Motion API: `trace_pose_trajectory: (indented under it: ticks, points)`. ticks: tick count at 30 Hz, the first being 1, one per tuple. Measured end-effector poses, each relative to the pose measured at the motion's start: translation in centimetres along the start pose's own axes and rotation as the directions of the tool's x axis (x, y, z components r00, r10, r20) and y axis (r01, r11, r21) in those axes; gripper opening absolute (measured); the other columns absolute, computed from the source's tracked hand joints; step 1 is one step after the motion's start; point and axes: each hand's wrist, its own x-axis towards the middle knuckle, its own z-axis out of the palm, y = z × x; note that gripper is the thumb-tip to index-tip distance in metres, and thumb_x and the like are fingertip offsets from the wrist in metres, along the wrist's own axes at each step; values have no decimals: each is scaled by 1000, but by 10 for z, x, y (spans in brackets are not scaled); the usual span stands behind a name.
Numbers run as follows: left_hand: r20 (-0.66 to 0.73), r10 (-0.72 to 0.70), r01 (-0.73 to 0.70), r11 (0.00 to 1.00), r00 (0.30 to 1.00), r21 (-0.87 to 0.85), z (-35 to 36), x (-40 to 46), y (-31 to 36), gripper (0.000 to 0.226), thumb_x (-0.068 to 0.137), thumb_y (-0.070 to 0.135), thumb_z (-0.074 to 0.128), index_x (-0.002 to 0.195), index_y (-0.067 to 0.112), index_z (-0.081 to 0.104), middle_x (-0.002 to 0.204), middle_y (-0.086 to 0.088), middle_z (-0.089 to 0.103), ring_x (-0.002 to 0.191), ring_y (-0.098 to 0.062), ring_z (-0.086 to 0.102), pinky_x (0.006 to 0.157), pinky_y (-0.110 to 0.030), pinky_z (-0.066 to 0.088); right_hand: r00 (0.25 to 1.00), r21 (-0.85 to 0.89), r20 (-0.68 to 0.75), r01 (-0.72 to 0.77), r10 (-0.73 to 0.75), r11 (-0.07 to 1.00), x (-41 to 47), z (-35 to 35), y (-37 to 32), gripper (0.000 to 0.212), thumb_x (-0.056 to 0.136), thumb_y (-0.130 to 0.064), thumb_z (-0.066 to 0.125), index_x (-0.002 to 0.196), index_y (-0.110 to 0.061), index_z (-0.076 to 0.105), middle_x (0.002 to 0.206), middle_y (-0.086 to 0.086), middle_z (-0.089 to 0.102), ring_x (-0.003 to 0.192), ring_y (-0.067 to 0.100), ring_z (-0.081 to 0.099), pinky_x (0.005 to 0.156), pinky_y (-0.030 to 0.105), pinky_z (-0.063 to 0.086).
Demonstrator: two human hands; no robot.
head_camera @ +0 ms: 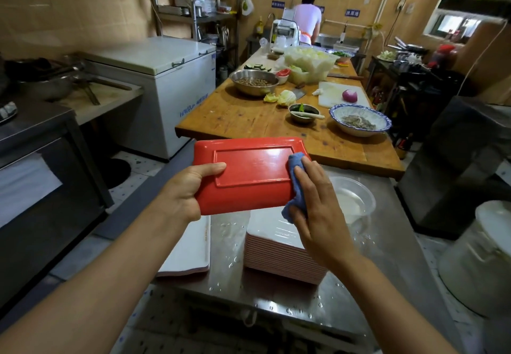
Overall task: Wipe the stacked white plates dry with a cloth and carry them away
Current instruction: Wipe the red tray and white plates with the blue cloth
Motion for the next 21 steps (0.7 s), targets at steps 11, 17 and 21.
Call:
trace_pose_trajectory:
  ticks: [11,17,21]
  points:
    - [49,-70,79,975,996,-206,12,-9,-13,26,91,32,57,93,7,62,82,-13,67,69,-22,64,62,-34,55,986,-63,78,155,-150,986,11,60,-68,59,91,-31,43,145,-8,32,152,10,30,144,24,19,117,44,12]
    - [-1,30,-30,978,1000,-207,-6,-9,-17,20,91,28,56,94,9,62,71,-11,72,63,-23,70,55,-36,56,977,-53,197,87,-75,995,40,57,-69,61,93,-44,26,148,-18,27,157,0,21,145,13,12,119,33,-2]
    - [-38,49,-55,979,998,-195,-19,-9,-18,12,91,25,58,87,13,59,64,-8,71,54,-22,69,54,-41,51,968,-64,242,-46,60,997,57,54,-48,62,90,-44,24,149,-24,21,158,-5,14,146,8,6,118,29,-5]
